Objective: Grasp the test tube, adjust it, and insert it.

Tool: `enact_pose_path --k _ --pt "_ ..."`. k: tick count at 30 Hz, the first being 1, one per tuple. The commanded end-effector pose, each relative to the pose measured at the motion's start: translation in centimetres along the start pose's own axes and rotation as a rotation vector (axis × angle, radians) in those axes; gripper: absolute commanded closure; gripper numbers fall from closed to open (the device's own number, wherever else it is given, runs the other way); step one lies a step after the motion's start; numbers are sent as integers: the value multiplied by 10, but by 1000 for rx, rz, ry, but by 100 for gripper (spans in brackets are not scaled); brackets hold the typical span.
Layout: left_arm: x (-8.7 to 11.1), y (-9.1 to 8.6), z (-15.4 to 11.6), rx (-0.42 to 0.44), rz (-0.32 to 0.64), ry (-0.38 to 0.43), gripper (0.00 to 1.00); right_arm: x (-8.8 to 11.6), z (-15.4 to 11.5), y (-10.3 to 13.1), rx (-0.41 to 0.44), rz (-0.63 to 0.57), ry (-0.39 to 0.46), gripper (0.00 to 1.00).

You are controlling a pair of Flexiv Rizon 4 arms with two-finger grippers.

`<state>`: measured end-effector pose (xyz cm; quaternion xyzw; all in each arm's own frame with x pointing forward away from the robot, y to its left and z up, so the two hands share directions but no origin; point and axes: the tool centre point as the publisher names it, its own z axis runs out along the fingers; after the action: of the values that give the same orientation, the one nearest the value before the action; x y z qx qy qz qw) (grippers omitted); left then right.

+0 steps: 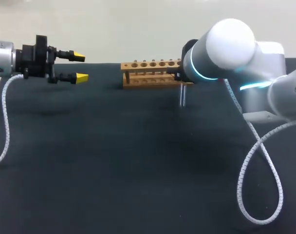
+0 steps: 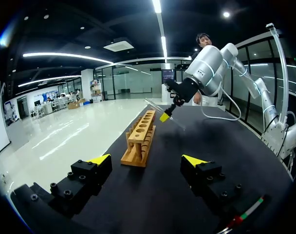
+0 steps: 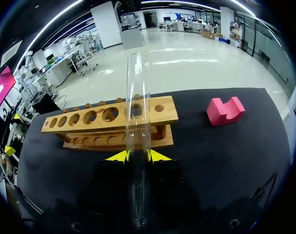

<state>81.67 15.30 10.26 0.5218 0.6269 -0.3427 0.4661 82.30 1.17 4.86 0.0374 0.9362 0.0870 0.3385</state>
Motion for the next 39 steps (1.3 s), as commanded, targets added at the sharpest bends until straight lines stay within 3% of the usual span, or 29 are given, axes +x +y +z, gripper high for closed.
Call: enact_pose_path --k 1,18,39 --pt "1 0 0 0 3 -2 0 6 -18 -3 21 8 -221 100" --pt "1 0 0 0 3 -2 0 6 -49 -15 58 11 -333 100" --pt "1 0 0 0 3 -2 0 4 -78 -23 18 50 -437 100"
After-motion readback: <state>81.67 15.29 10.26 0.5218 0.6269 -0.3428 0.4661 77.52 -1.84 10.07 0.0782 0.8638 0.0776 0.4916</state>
